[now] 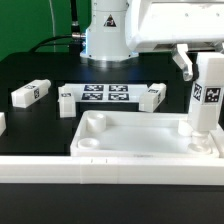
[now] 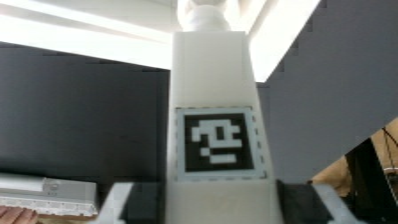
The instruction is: Assemble desk
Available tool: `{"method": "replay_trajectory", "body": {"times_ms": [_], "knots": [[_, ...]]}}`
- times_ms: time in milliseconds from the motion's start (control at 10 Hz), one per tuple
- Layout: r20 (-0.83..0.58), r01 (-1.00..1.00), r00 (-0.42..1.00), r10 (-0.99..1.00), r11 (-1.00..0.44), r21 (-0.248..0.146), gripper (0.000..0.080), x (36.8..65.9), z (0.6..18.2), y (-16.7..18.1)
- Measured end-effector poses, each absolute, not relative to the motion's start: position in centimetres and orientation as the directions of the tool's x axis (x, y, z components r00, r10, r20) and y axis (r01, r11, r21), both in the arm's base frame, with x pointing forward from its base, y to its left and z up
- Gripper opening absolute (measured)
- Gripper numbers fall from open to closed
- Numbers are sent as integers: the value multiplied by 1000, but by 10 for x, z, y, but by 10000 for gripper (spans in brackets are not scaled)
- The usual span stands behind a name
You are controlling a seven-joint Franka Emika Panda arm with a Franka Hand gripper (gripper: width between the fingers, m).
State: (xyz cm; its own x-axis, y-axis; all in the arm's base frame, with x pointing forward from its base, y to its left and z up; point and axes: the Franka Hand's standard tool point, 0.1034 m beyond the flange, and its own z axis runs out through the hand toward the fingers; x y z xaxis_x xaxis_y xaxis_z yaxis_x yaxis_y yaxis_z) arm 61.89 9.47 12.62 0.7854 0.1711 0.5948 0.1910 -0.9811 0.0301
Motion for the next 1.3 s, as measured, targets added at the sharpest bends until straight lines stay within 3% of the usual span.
{"method": "replay_trajectory", "body": {"times_ms": [1300], "knots": [[597,198,782,177,-980,31,291,617,117,101]]}}
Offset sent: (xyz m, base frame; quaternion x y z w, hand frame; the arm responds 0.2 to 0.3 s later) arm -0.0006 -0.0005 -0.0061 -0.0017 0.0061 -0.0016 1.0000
